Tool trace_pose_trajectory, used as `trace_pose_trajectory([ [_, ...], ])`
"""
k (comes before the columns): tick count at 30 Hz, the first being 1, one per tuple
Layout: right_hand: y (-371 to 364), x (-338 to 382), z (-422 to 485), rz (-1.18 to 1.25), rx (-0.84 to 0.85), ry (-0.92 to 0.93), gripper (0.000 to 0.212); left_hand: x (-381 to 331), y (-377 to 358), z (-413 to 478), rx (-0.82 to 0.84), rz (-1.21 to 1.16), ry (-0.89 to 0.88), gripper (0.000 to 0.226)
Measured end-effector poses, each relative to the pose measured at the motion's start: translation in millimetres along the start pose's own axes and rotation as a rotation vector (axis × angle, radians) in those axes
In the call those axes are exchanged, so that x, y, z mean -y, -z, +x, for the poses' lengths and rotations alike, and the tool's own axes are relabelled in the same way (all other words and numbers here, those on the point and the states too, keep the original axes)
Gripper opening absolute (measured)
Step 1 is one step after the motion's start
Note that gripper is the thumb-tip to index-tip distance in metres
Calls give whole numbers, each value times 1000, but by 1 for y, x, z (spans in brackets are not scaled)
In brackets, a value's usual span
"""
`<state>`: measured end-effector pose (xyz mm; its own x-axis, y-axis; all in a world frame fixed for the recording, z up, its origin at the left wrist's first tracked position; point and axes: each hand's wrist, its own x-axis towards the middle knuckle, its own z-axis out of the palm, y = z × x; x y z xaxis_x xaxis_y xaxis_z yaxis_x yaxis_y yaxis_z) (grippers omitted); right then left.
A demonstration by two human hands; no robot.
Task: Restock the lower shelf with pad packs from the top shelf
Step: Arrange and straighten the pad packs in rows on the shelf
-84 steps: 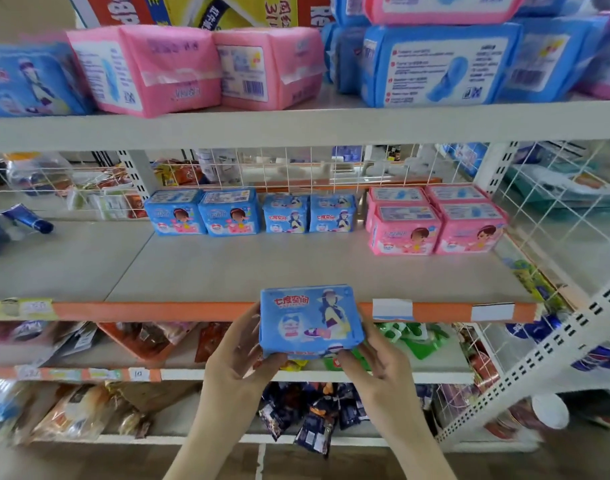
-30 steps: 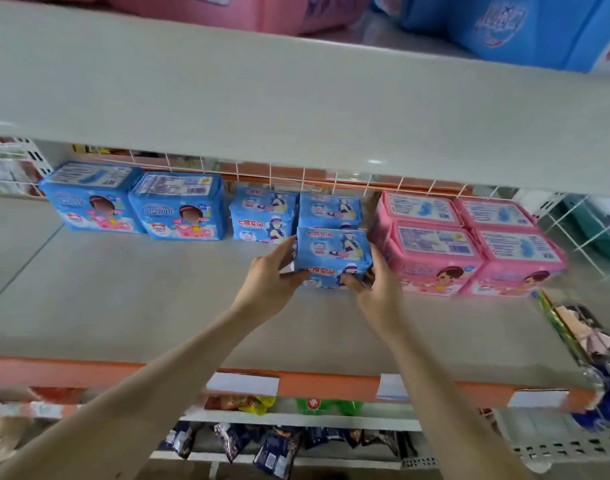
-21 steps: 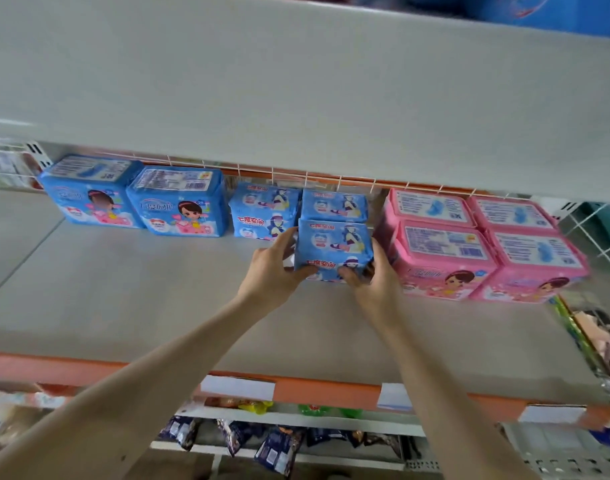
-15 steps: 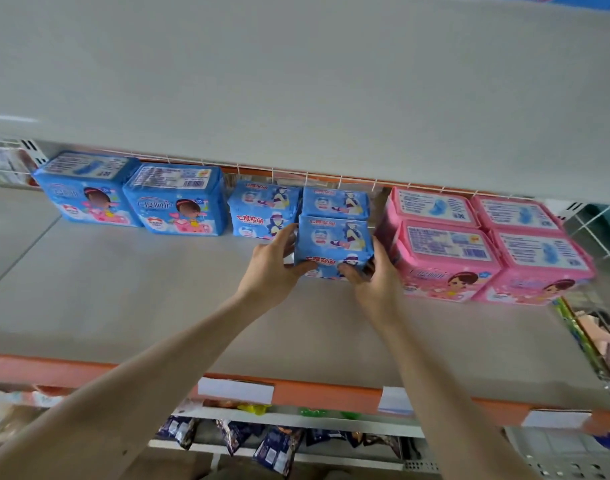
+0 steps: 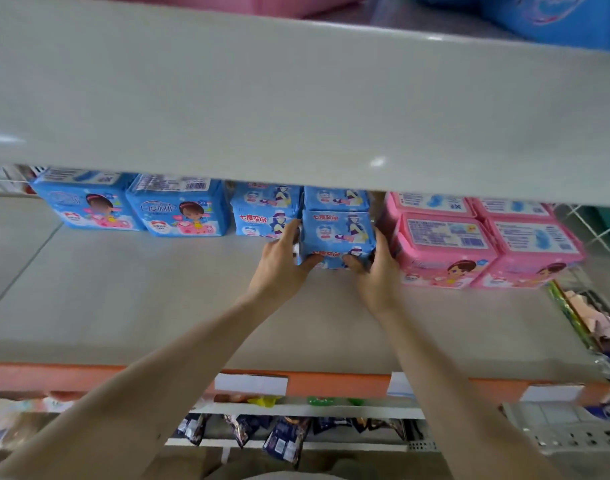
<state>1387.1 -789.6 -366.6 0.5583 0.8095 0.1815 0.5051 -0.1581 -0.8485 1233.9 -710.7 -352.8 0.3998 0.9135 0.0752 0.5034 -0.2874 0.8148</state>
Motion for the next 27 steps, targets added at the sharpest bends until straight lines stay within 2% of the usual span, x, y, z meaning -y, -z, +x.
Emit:
trace_pose_trajectory([
  [7,12,26,-38,-116,-4,-13,89,0,23,-34,17,203,-26,80],
  [11,18,48,-67,-153,-3,63,82,-13,44,-57,38,270,-233,78],
  [15,19,70,-98,-185,-40,41,82,-11,58,-78,98,307,-395,77],
  [19,22,84,-133,-194,-19,70,79,2,68,-107,138,342,-433,79],
  [27,65,100,-186,-97,4,203,69,-23,88,-175,41,358,-462,79],
])
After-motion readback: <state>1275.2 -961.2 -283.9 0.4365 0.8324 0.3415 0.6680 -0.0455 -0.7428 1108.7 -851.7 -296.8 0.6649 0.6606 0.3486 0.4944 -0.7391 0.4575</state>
